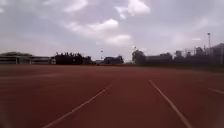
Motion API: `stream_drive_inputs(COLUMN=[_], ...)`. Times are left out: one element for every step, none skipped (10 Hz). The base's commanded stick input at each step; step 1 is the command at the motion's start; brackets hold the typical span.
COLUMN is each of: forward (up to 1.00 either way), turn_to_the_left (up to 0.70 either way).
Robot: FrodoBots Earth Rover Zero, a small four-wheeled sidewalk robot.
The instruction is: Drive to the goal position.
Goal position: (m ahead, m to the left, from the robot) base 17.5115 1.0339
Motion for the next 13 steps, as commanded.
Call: stream_drive_inputs(forward=[0.45,0.45,0.45,0.45,0.45,0.45,0.45,0.45,0.45,0.45,0.45,0.45,0.45], turn_to_the_left=[0.00,0.00,0.00,0.00,0.00,0.00,0.00,0.00,0.00,0.00,0.00,0.00,0.00])
